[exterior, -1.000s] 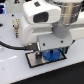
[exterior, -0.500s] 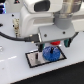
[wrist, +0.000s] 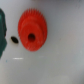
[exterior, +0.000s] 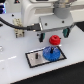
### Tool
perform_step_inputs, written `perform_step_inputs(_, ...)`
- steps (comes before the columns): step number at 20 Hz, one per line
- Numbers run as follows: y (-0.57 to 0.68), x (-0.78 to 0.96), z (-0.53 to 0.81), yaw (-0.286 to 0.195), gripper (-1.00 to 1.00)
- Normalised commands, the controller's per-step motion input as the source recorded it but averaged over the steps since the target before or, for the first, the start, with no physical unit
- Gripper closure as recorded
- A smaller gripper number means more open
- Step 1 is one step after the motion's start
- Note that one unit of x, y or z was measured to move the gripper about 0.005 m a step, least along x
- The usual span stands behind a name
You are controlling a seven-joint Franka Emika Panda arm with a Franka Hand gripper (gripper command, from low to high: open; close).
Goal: Insert the blue gear onto the right peg, followed by the red gear
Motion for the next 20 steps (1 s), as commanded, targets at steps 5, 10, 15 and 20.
perform_step_inputs(5, 0.34, -0.29, -0.1, 0.0, -1.0)
perform_step_inputs(10, 0.09, -0.22, -0.29, 0.0, -1.0)
perform_step_inputs(15, 0.01, -0.2, -0.4, 0.0, -1.0)
perform_step_inputs(20, -0.01, -0.19, -0.36, 0.0, -1.0)
